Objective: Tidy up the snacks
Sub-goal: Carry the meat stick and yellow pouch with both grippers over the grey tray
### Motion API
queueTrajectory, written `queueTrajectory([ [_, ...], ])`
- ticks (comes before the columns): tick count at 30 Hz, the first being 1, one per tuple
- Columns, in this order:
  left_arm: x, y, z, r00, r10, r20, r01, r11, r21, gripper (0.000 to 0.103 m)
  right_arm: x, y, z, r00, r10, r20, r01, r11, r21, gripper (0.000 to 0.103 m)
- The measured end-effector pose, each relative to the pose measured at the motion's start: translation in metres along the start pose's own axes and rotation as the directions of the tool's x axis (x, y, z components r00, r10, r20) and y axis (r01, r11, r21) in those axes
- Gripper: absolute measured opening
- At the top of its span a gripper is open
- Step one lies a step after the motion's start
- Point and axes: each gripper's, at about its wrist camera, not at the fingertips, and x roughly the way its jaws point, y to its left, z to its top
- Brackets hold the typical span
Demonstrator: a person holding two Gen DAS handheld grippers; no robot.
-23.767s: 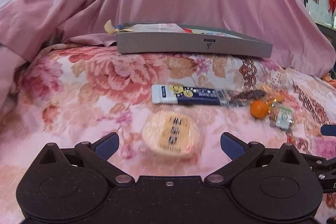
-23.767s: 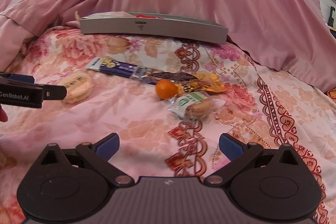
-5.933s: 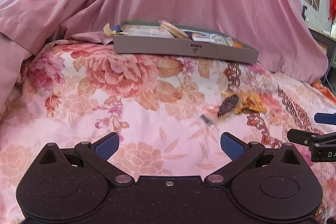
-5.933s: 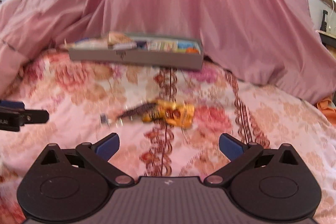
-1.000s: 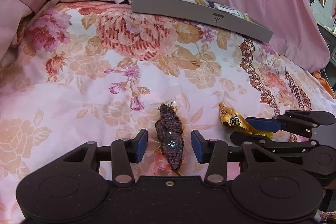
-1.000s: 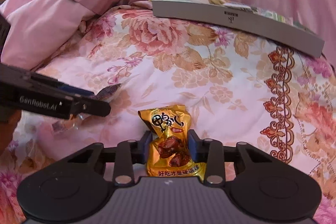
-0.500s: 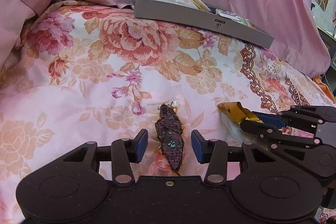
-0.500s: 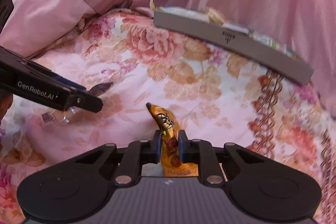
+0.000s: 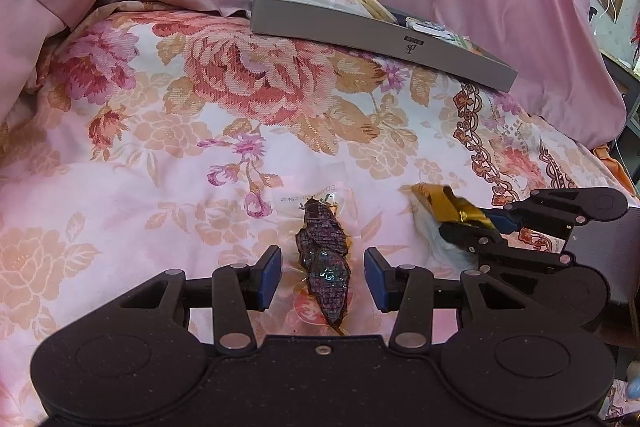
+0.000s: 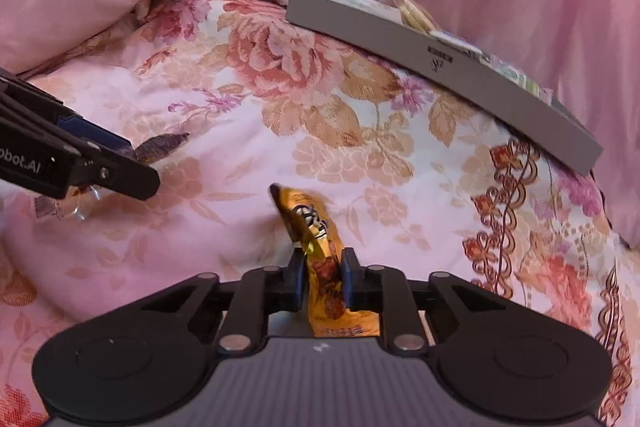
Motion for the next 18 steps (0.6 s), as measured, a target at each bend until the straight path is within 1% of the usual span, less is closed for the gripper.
queueTrajectory([
  [2, 0.0, 0.0, 0.001, 1.0, -0.002, 0.006, 0.002, 1.0, 0.001, 0.047, -0.002, 0.005, 0.0, 0.999, -0.036, 0.012, 0.036, 0.998, -0.052, 0.017],
  [4, -0.002, 0.0, 0.003, 1.0, -0.002, 0.018, 0.002, 1.0, 0.0, 0.047, -0.007, 0.008, -0.001, 0.998, -0.052, 0.028, 0.055, 0.995, -0.08, 0.017],
  [6, -0.003, -0.001, 0.007, 0.999, -0.004, 0.035, 0.004, 1.0, -0.003, 0.047, -0.015, 0.009, 0.001, 0.996, -0.065, 0.069, 0.072, 0.992, -0.107, 0.016],
  [11, -0.007, -0.004, 0.025, 0.997, -0.003, 0.073, 0.003, 1.0, -0.004, 0.047, -0.029, 0.004, 0.014, 0.985, -0.083, 0.15, 0.101, 0.988, -0.116, 0.016],
  [14, -0.01, -0.005, 0.042, 0.995, 0.0, 0.103, 0.0, 1.0, 0.003, 0.047, -0.035, -0.003, 0.023, 0.975, -0.101, 0.199, 0.126, 0.985, -0.118, 0.016],
  [18, -0.009, -0.008, 0.075, 0.988, 0.012, 0.153, -0.014, 1.0, 0.015, 0.047, -0.045, -0.019, 0.039, 0.959, -0.117, 0.259, 0.149, 0.983, -0.107, 0.016],
])
